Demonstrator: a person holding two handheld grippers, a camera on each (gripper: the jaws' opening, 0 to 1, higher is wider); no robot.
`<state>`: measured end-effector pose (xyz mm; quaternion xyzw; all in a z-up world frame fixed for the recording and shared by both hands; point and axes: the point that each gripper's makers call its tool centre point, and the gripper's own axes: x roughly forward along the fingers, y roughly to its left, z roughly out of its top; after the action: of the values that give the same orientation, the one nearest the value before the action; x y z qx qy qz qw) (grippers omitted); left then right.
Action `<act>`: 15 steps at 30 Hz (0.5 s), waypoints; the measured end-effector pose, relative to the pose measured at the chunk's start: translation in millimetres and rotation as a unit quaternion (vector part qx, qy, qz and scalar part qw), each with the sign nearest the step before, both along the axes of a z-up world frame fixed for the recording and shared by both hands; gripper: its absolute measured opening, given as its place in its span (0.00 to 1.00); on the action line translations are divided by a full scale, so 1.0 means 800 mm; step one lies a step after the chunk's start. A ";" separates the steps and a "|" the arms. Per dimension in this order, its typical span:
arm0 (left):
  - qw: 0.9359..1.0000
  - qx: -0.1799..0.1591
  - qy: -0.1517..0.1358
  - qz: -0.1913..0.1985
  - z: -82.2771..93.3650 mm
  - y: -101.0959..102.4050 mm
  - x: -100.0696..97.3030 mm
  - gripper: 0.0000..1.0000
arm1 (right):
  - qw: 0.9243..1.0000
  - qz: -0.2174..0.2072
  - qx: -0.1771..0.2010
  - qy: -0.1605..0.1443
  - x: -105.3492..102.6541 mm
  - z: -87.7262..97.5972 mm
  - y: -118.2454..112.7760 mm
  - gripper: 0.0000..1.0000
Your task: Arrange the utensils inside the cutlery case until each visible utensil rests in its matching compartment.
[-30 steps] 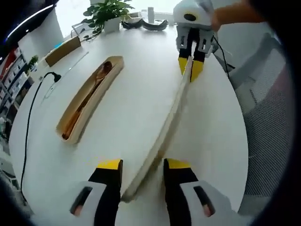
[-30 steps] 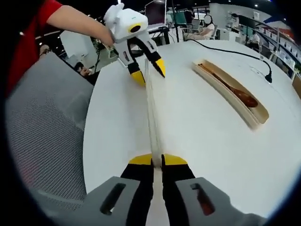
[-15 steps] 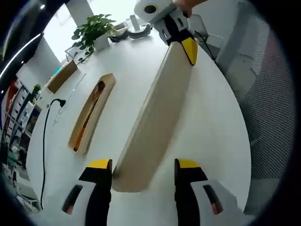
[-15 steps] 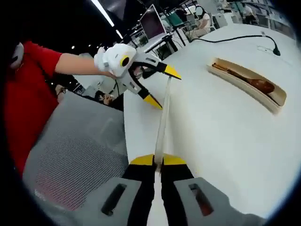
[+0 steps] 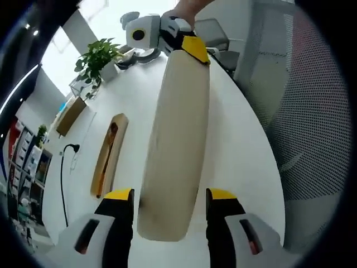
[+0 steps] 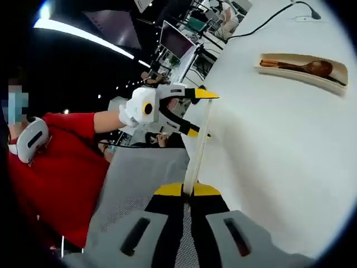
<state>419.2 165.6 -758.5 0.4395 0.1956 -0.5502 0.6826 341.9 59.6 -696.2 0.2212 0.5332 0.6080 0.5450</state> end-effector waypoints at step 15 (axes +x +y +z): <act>0.999 0.009 0.043 0.018 0.008 0.005 -0.010 0.40 | 0.998 -0.060 0.009 0.029 0.023 0.010 -0.001 0.00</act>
<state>411.5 169.4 -752.2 0.4175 0.2376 -0.5542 0.6798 360.4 58.7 -687.8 0.2752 0.5295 0.5719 0.5628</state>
